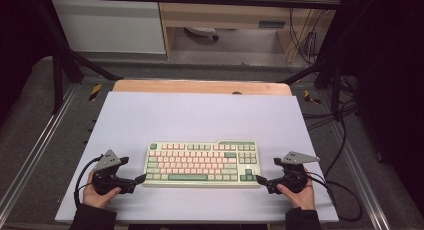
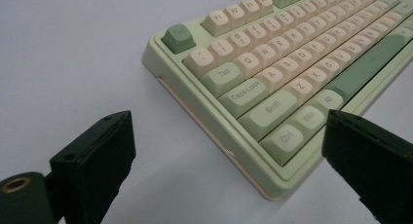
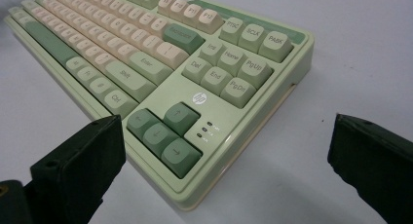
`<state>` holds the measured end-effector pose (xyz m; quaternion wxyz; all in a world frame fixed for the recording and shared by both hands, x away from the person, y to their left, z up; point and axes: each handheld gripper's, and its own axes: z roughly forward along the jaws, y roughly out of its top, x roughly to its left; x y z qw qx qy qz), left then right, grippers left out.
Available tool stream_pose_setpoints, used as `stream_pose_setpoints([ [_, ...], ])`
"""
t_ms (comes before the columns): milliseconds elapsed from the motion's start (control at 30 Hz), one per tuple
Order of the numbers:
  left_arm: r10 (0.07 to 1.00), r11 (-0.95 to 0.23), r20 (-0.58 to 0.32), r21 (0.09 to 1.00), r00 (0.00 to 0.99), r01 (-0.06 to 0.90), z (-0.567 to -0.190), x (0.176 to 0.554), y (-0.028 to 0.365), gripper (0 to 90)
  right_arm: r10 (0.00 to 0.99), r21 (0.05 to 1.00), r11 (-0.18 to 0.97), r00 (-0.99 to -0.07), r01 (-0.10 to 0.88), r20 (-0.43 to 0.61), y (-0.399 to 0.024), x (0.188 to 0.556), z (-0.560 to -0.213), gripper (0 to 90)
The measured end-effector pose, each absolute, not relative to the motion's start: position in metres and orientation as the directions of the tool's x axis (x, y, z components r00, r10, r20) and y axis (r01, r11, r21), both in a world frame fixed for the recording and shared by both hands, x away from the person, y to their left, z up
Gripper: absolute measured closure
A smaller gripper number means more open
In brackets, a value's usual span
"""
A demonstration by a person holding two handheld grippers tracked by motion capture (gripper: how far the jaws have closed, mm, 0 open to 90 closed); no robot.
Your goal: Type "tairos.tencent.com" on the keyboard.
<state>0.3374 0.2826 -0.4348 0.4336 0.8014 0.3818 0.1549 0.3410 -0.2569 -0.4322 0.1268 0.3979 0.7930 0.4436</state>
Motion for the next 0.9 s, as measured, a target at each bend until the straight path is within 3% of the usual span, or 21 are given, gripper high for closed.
stream_pose_setpoints([
  [900,0.763,-0.334,-0.06,0.816,0.643,0.472,-0.423,0.336,0.262,9.8,0.742,0.806,0.287,-0.652,0.518,0.155,-0.257,0.34,-0.432,0.9],
])
